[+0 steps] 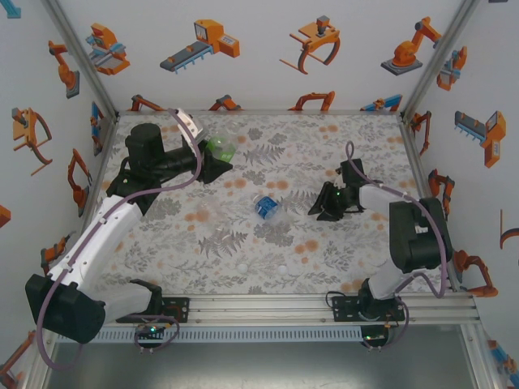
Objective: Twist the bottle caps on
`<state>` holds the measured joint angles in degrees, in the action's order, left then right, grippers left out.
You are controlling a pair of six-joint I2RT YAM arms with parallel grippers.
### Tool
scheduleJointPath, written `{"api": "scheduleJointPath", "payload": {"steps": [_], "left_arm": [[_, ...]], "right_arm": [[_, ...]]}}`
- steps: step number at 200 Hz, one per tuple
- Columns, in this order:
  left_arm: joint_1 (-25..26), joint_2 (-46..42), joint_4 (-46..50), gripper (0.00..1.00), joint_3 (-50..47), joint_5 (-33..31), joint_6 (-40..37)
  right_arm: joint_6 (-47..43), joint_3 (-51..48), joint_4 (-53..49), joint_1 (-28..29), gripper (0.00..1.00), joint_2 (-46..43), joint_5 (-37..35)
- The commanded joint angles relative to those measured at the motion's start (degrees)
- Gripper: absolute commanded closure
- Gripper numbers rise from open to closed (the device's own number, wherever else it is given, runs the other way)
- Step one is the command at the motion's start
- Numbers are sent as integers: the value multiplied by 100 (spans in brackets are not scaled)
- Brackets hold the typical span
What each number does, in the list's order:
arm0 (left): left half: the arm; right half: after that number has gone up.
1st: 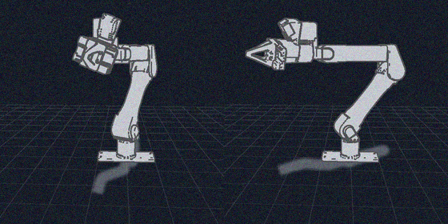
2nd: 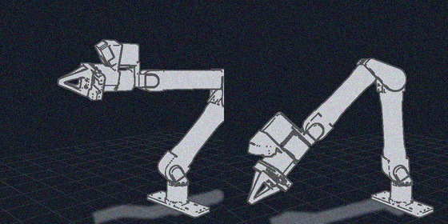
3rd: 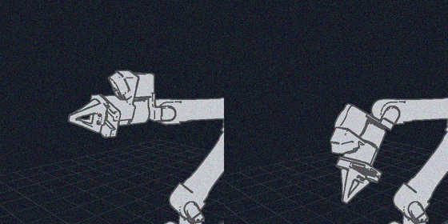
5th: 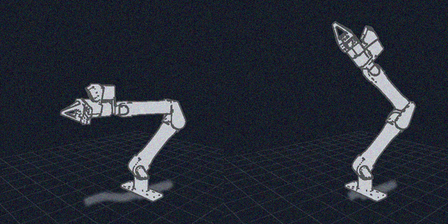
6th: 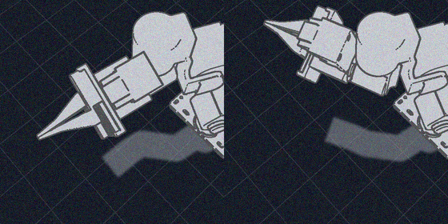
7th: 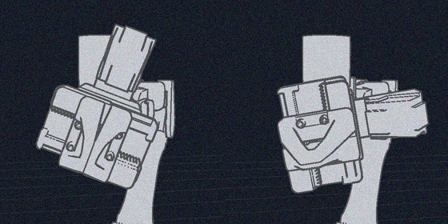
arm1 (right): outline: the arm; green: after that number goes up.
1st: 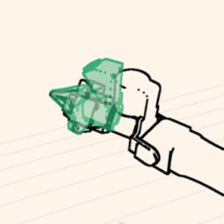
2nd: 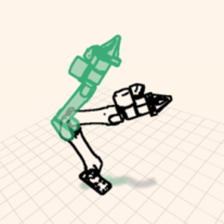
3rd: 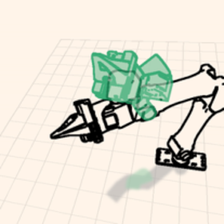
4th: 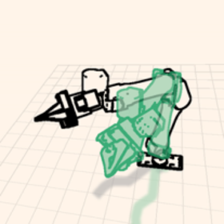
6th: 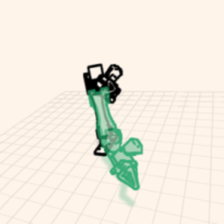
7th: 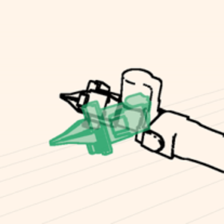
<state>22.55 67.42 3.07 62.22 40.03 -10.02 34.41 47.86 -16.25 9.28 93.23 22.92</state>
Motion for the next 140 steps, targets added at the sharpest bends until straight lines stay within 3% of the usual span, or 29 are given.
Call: {"api": "scheduleJointPath", "payload": {"steps": [1,32,58,140], "left_arm": [[30,-58,2,98,-19,44,-114],[29,-36,0,97,-17,49,-113],[29,-36,5,98,-14,47,-114],[38,-51,18,98,-14,35,-123]], "right_arm": [[-269,200,-973,133,54,-197,-1182],[-357,684,-1392,521,41,-399,-1867],[-435,1060,-1544,970,41,-294,-2424],[-519,2058,-1827,1664,50,870,-2784]]}}
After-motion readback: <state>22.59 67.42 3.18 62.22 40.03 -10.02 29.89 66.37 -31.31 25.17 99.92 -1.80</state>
